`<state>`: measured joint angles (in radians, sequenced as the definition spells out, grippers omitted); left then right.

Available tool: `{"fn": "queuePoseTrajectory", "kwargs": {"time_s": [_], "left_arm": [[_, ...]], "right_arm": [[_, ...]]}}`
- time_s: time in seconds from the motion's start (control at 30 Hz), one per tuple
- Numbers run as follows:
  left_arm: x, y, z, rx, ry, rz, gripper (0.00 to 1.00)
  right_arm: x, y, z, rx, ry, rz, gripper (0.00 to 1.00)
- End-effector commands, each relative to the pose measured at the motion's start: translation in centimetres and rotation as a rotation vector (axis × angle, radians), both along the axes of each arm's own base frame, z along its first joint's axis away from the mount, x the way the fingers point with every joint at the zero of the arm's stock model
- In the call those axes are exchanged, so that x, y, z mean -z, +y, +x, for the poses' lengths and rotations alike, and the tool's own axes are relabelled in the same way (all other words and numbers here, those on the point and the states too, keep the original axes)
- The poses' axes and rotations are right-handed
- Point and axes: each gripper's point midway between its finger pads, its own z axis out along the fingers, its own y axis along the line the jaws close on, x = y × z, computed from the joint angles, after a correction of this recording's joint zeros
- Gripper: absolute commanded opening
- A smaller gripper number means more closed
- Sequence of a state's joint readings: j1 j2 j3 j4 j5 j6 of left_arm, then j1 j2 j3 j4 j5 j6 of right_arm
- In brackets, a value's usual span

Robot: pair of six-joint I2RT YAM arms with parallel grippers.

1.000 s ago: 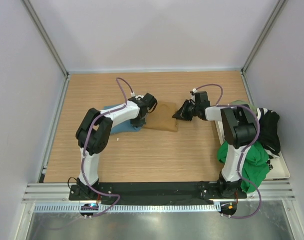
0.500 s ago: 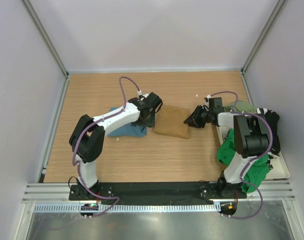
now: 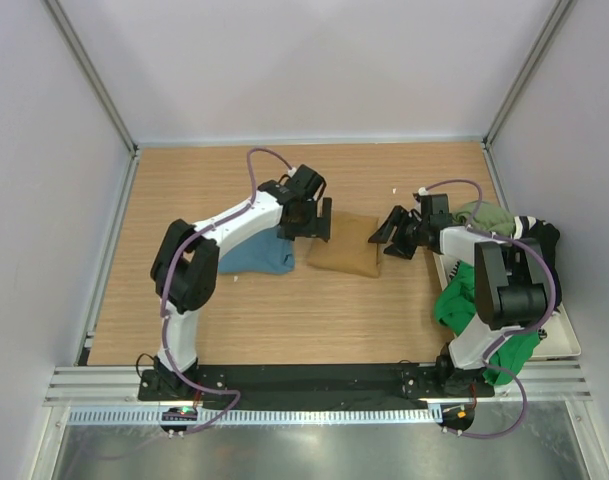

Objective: Fold and stack the tank tops
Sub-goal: Neatly place the folded tank top to the corner

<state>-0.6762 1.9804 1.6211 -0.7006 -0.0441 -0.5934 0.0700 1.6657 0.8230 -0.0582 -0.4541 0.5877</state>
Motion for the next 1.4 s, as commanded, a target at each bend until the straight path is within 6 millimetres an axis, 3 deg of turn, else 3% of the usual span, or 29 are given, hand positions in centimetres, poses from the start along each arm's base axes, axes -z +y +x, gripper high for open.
{"fn": "queuePoseTrajectory", "kwargs": {"time_s": [0.0, 0.5, 0.7, 0.77, 0.87, 0.97, 1.17, 1.37], "left_arm": [[0.8, -2.0, 1.5, 0.041, 0.025, -0.119, 0.88], [5.0, -4.1, 4.0, -0.026, 0.150, -0.347, 0.66], [6.7, -4.2, 4.2, -0.064, 0.181, -0.354, 0.38], [6.8, -4.7, 4.0, -0.059, 0.200, -0.382, 0.29], [7.0, -4.8, 3.9, -0.058, 0.210, -0.388, 0.03], [5.7, -4.4, 3.7, -0.055, 0.180, -0.382, 0.00], [-0.1, -3.0, 2.9, -0.021, 0.104, -0.396, 0.00], [-5.3, -1.5, 1.5, 0.005, 0.058, -0.443, 0.00]], "right_arm": [[0.0, 0.3, 0.4, -0.018, -0.014, 0.017, 0.64], [2.5, 1.7, 1.3, -0.032, 0.026, 0.107, 0.47], [3.0, 2.2, 1.6, -0.036, 0.034, 0.119, 0.32], [2.9, 2.4, 1.8, -0.040, 0.034, 0.123, 0.19], [2.4, 2.8, 2.1, -0.041, 0.022, 0.120, 0.05], [0.6, 2.8, 2.3, -0.032, -0.022, 0.115, 0.01], [-4.8, 3.9, 2.8, -0.038, -0.115, 0.110, 0.01], [-9.2, 7.0, 2.2, -0.089, -0.162, 0.094, 0.01]]}}
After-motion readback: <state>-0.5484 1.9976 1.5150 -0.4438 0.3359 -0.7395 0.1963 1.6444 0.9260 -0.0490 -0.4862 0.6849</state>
